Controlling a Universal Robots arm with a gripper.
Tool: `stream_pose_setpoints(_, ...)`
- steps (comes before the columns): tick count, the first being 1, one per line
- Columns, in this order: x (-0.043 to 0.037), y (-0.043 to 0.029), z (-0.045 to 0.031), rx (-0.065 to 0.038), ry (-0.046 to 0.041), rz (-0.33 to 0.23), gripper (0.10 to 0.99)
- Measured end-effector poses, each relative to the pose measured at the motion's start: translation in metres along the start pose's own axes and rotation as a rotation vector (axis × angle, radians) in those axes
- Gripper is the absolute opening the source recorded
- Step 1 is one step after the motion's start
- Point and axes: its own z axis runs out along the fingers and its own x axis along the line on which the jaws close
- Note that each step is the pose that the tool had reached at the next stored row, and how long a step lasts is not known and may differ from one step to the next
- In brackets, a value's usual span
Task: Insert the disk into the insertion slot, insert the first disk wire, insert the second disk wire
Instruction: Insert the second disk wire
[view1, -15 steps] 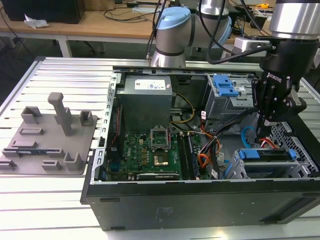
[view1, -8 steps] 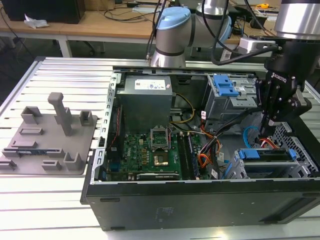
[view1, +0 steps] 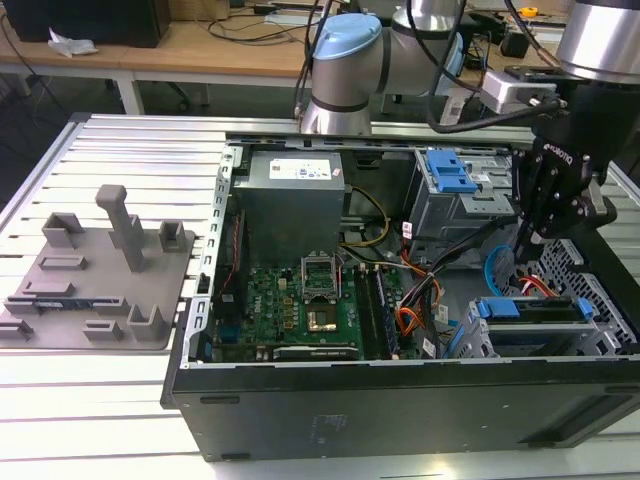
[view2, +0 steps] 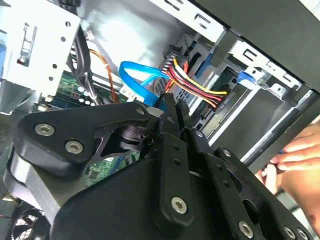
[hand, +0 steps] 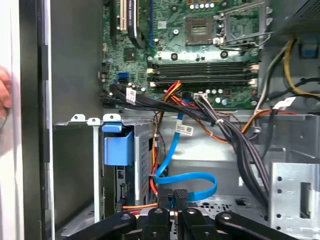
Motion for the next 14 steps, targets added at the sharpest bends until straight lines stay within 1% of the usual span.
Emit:
stream_pose_setpoints(1, 0.0018, 0.0, -0.0007, 0.0, -0.0159, 0.0, 0.161)
stream_pose_setpoints(2, 0.0031, 0.0, -0.001, 0.0, -0.0275, 0.0, 0.161)
stream_pose_setpoints(3, 0.005, 0.0, -0.0015, 0.0, -0.047, 0.001, 0.161)
stream_pose_setpoints(4, 0.0064, 0.0, -0.0019, 0.0, -0.059, 0.001, 0.161)
stream_pose_setpoints(5, 0.0086, -0.0001, -0.0024, 0.0, -0.0752, 0.001, 0.161)
stream_pose_setpoints(6, 0.0106, -0.0001, -0.003, 0.0, -0.0882, 0.001, 0.161)
stream_pose_setpoints(7, 0.0125, -0.0001, -0.0036, 0.0, -0.096, 0.001, 0.161)
stream_pose_setpoints(8, 0.0167, -0.0001, -0.0039, 0.0, -0.1039, 0.001, 0.161)
stream_pose_setpoints(9, 0.0203, -0.0001, -0.0035, 0.0, -0.1083, 0.001, 0.161)
stream_pose_setpoints(12, 0.0314, -0.0002, -0.0016, -0.001, -0.1147, 0.001, 0.161)
stream_pose_setpoints(14, 0.0413, -0.0002, 0.0001, -0.001, -0.1218, 0.001, 0.161)
